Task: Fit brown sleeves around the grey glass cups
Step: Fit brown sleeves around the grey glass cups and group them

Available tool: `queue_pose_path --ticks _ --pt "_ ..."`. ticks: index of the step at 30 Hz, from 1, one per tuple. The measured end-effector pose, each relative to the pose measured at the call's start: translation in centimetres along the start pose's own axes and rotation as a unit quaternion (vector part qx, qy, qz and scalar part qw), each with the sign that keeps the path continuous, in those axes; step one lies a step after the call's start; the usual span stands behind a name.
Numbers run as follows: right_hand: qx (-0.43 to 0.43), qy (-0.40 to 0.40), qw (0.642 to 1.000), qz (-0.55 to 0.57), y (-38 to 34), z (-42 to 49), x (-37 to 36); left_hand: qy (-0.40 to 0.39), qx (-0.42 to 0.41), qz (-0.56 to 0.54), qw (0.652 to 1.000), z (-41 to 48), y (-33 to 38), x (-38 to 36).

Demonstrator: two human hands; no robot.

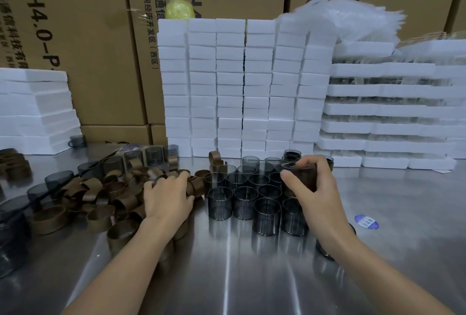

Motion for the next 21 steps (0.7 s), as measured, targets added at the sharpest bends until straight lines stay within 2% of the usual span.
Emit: queue_pose_path --ticks 2,5,8,10,14,21 --pt "-0.004 0.001 1.0 -0.008 0.1 0.1 0.1 0.033 -0.014 -0.016 0.999 0.2 0.3 0.8" --pt "0.006 0.013 1.0 -0.027 -0.4 -0.1 0.2 0.086 -0.041 -0.151 0.984 0.1 1.6 2.3" --pt "0.037 0.034 0.997 -0.059 -1.2 -0.3 0.4 0.134 -0.072 -0.333 0.931 -0.3 3.3 4.2" --pt "0.049 0.046 0.997 -0.046 -1.4 -0.2 0.6 0.166 -0.108 -0.399 0.895 -0.9 4.7 5.4" --pt "0.048 0.047 0.997 -0.039 -1.4 -0.2 0.6 0.18 -0.178 -0.441 0.861 -2.4 6.8 6.7" --pt "0.045 0.02 0.999 -0.007 -1.2 -0.9 -0.3 0.137 -0.245 -0.453 0.846 -4.1 9.3 6.8"
Point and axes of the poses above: each hand's wrist, its own z-axis towards the middle knuckle, its own x-axis out of the back of the hand, y = z × x, the point moved 6 cm from there along z, towards the middle knuckle, and after that the axes turned 4 degrees about y, right-handed, at the moved point
